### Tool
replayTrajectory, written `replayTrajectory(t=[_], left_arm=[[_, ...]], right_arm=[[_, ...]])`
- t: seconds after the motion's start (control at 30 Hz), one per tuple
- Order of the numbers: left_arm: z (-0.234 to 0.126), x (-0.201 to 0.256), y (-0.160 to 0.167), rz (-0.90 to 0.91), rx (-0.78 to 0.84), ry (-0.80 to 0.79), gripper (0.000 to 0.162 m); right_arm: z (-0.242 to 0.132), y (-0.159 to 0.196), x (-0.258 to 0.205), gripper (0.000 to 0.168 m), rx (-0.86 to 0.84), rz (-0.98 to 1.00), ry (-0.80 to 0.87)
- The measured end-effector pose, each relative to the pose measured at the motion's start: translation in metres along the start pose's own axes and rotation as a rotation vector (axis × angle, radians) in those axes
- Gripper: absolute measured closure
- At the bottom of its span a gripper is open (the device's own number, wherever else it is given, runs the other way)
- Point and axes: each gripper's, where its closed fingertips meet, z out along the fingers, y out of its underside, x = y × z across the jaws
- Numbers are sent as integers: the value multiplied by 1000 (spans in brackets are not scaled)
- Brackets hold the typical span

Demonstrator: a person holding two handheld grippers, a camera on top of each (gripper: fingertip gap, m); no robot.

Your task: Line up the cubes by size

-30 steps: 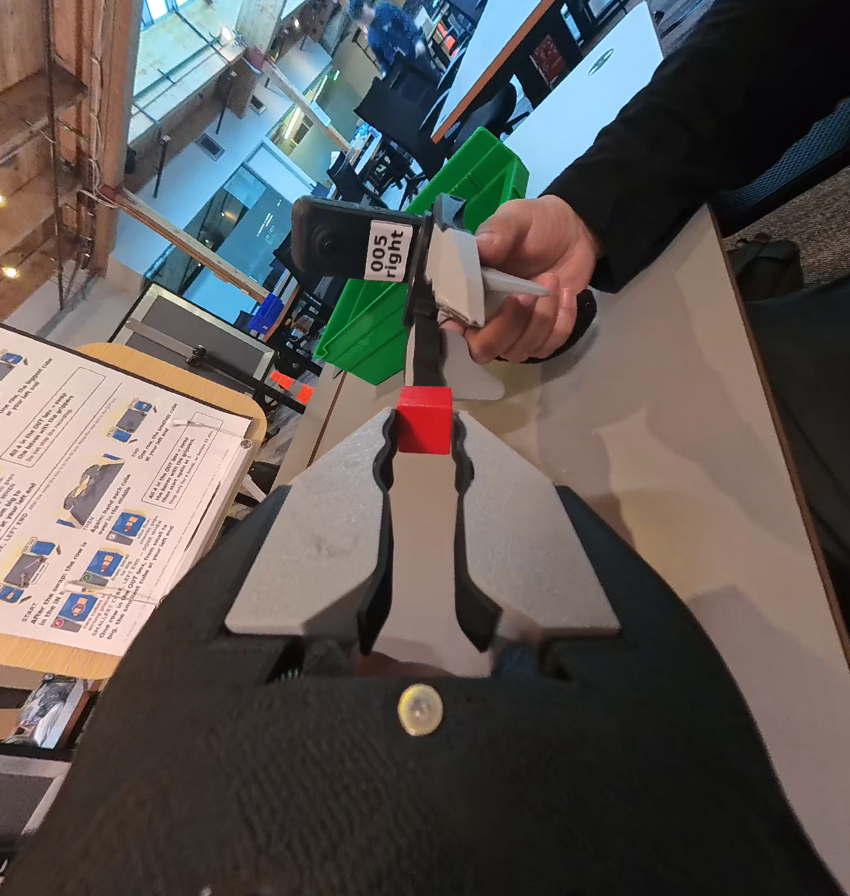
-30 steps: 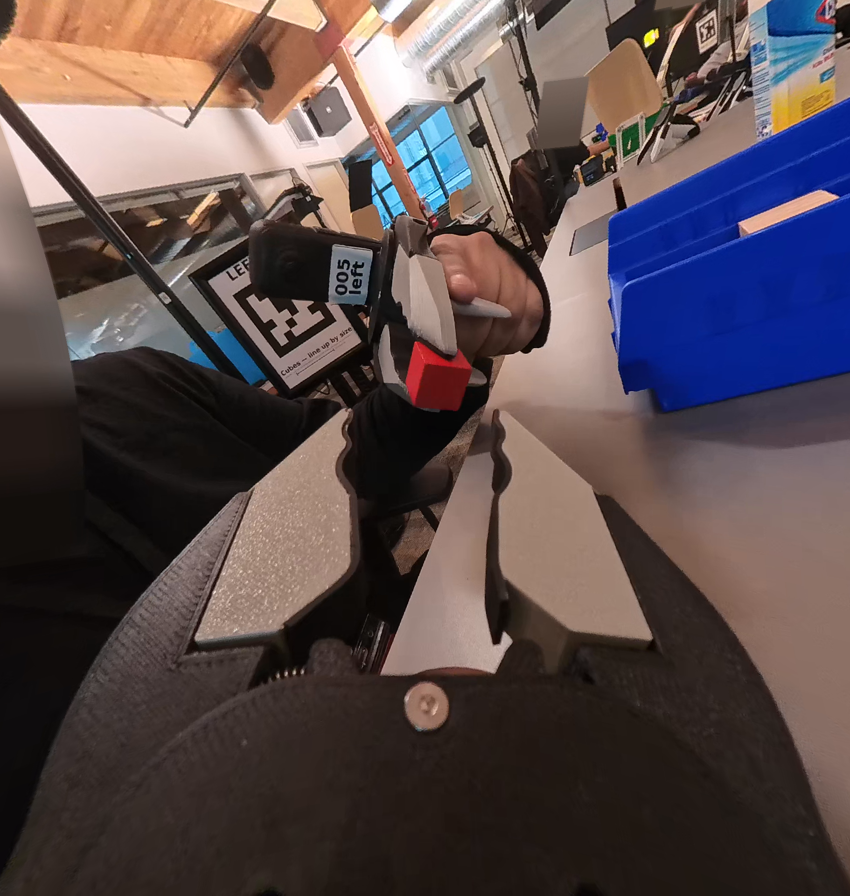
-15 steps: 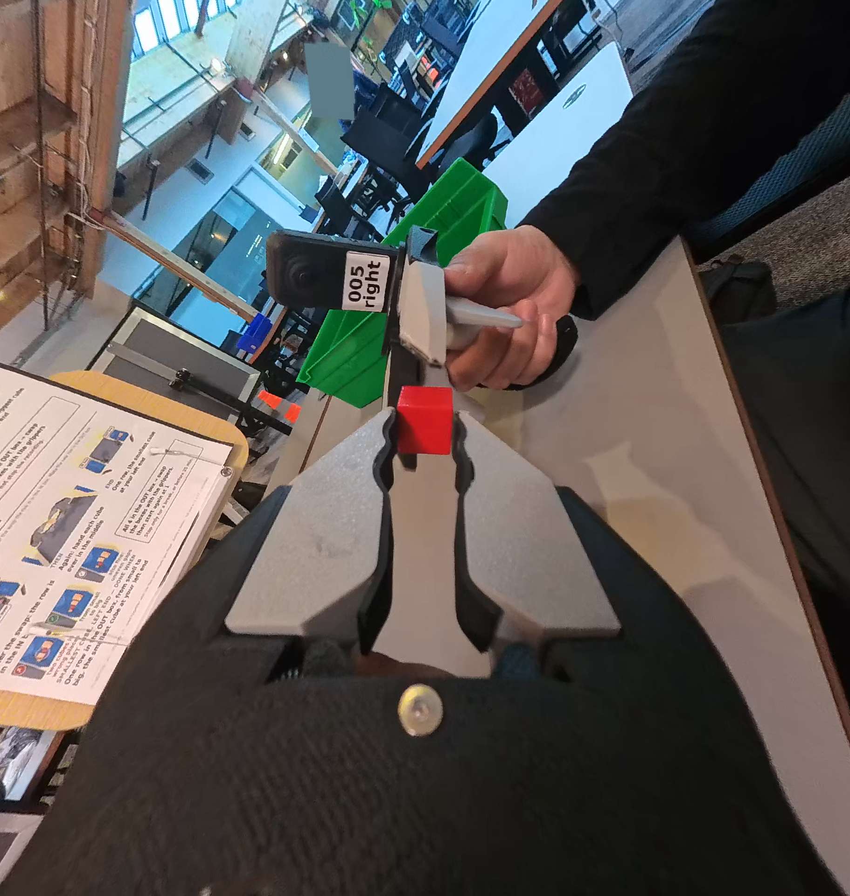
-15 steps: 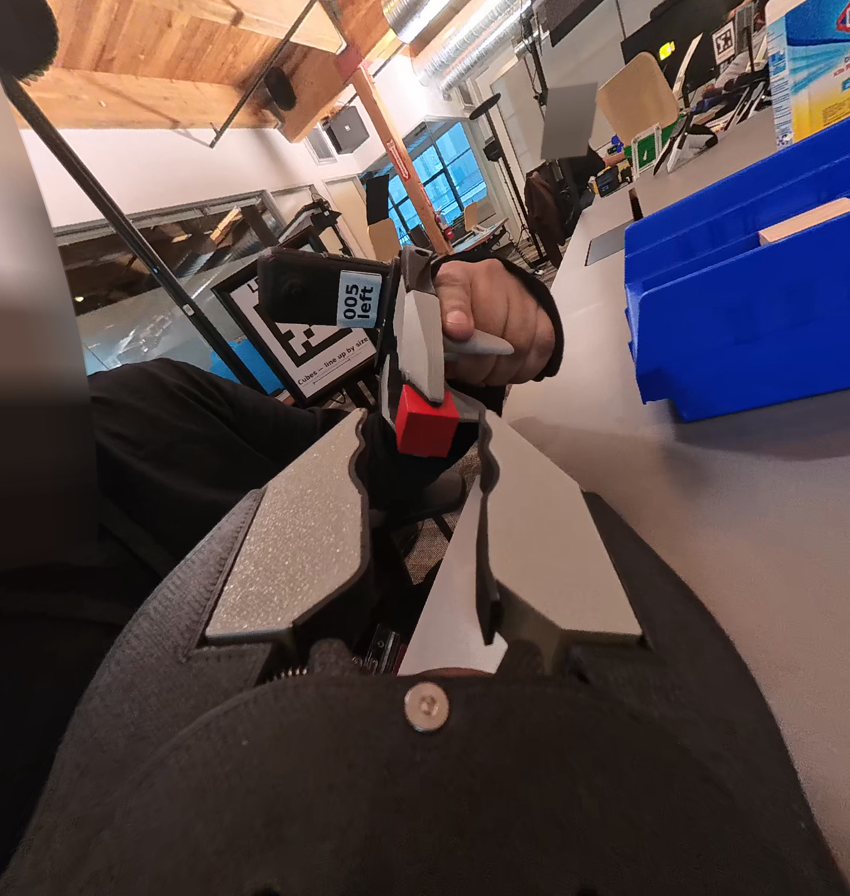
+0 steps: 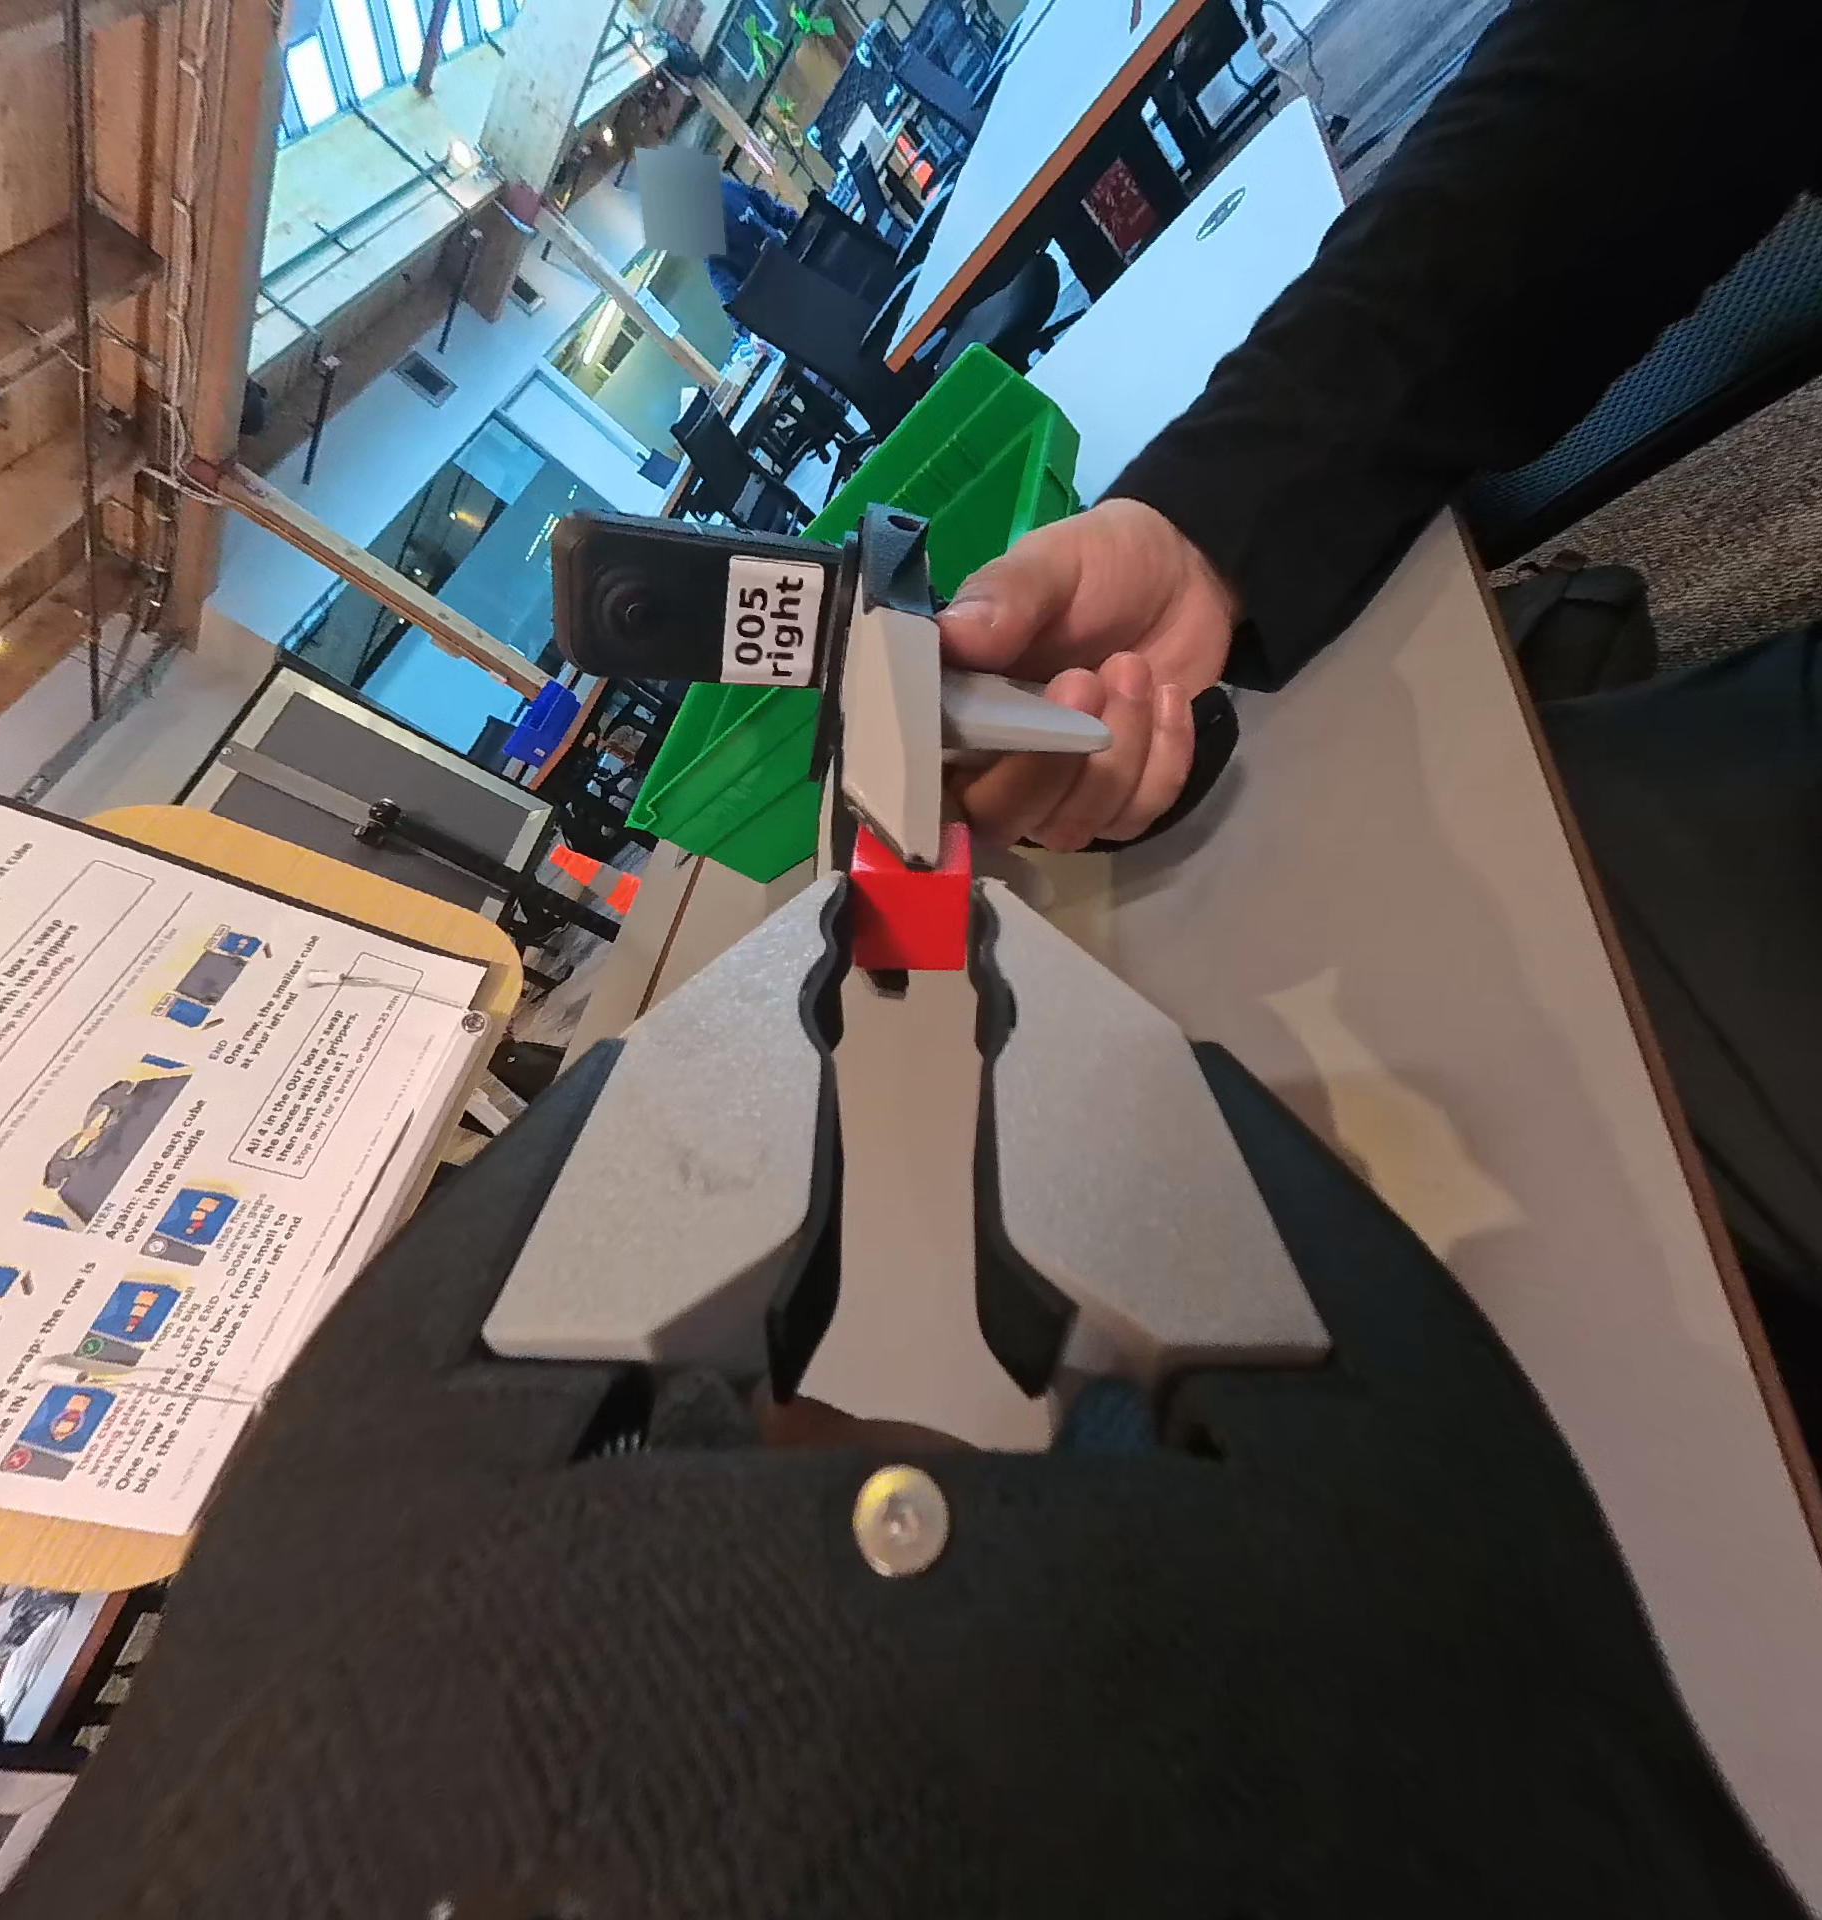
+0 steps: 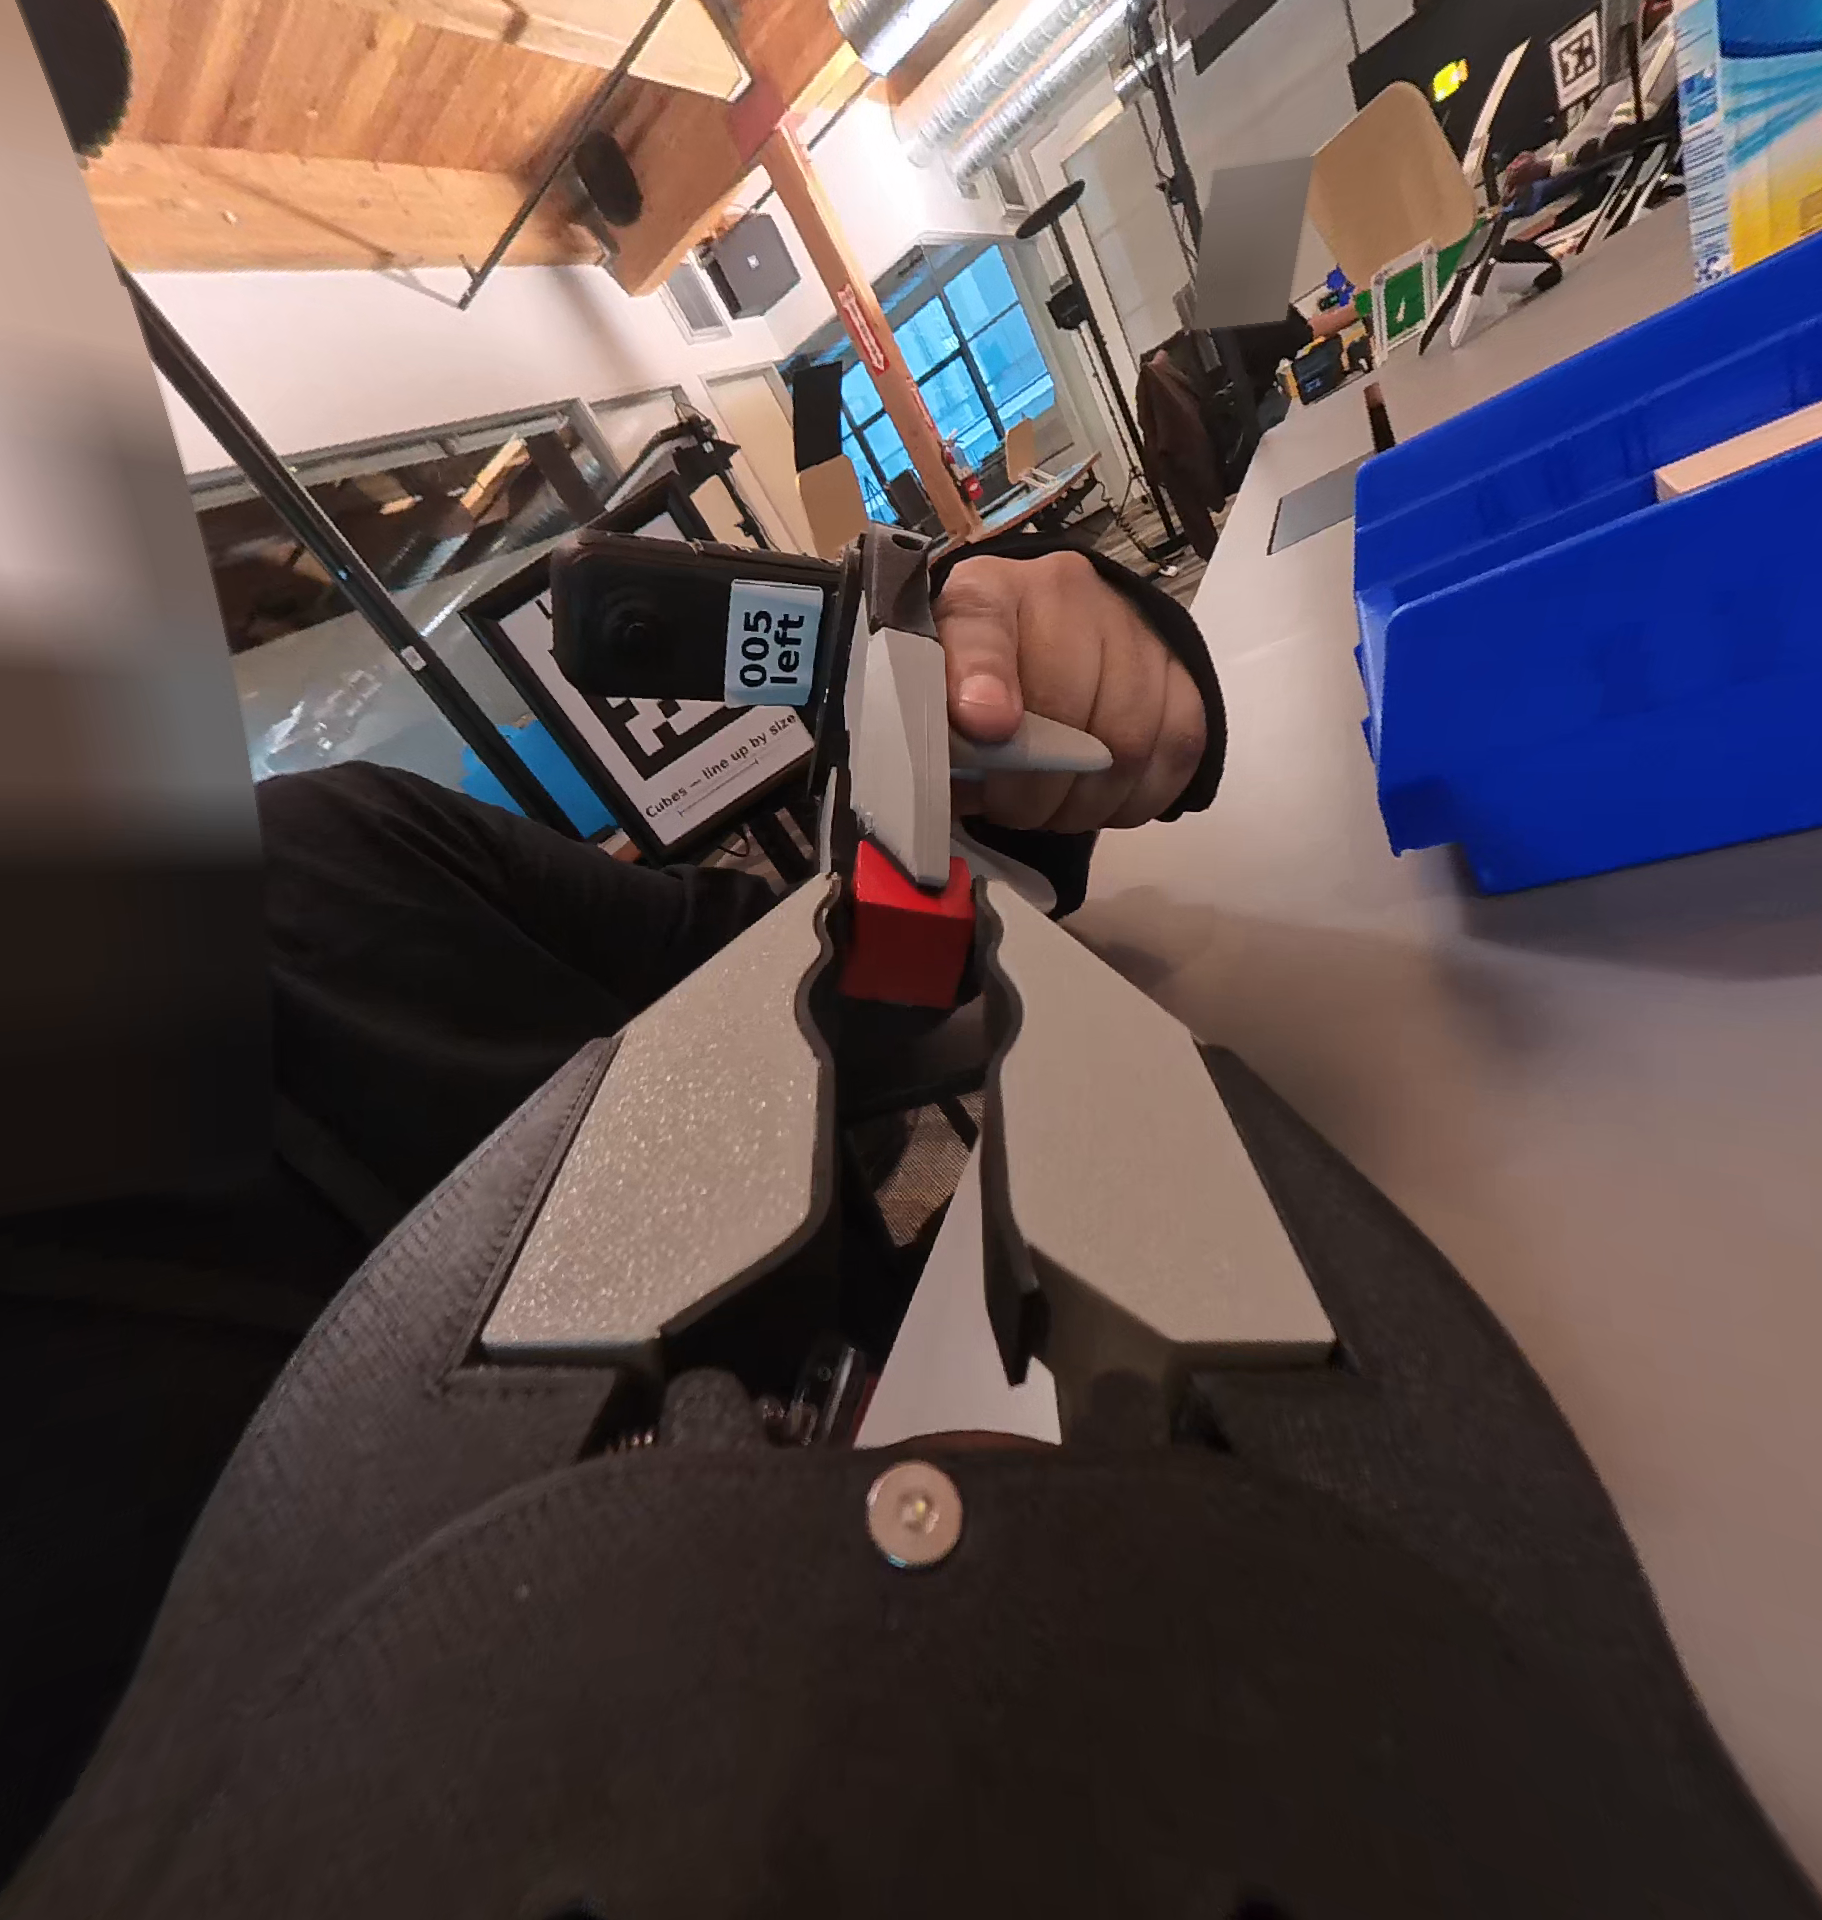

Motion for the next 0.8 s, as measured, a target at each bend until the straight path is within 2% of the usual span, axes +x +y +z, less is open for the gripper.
replayTrajectory(t=[0.33, 0.8], left_arm=[[-3, -3, -4, -8, 29, -8, 143], [-2, -6, 0, -8, 12, -33, 143]], right_arm=[[-3, -5, -6, 148, 48, 116, -103], [0, 0, -2, 148, 20, 105, -75]])
